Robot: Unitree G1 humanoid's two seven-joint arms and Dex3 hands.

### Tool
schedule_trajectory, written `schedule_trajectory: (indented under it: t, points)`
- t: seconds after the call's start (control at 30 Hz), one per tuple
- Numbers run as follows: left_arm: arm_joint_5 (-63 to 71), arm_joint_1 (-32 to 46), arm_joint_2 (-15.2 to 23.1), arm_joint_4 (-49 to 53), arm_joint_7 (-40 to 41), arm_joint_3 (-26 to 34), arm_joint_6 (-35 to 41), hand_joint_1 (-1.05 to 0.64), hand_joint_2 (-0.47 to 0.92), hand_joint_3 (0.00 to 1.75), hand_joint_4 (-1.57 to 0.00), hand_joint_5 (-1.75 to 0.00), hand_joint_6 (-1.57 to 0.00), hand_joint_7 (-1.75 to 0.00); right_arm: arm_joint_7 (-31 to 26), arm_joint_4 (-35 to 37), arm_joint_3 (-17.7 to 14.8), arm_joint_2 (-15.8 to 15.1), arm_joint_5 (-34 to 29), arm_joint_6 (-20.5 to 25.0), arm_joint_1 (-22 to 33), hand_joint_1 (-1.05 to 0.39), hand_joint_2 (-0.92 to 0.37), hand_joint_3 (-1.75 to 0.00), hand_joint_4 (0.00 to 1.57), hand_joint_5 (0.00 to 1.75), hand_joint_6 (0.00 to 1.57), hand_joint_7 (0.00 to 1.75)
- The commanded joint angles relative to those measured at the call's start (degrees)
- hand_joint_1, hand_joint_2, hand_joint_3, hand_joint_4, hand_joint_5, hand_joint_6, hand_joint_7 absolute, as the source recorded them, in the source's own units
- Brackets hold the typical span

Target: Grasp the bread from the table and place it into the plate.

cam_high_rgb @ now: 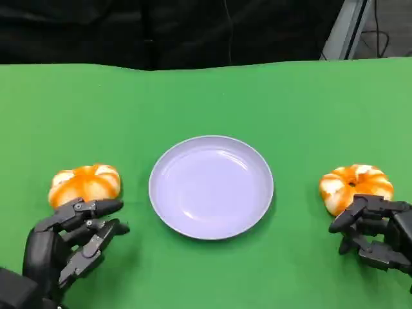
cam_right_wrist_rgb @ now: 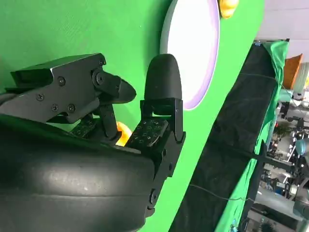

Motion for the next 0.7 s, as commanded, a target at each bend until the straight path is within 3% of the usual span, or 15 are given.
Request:
schedule_trajectory:
  t: [0.03,0.7]
  points:
    - [-0.5,-0.1,1.1,0.9,-0.9,0.3,-1.2,-0.25,0.92,0.14,-1.03,-0.10,-0.99,-0.03,0.2,0.2,-0.5,-1.3,0.6,0.3,-0.4,0.11,-0.78,-0.72,0.90,1.38,0.95,0.97]
    - [-0.5,-0.2,1.1,1.2,-1.1,0.4,-1.4,-0.25,0.92,0.14,-1.06,-0.06,-1.00,-0.01,0.2,0.2,-0.5,-1.3,0.6,0.3,-0.4,0.11,-0.78,-0.71,0.90,1.38,0.95,0.97]
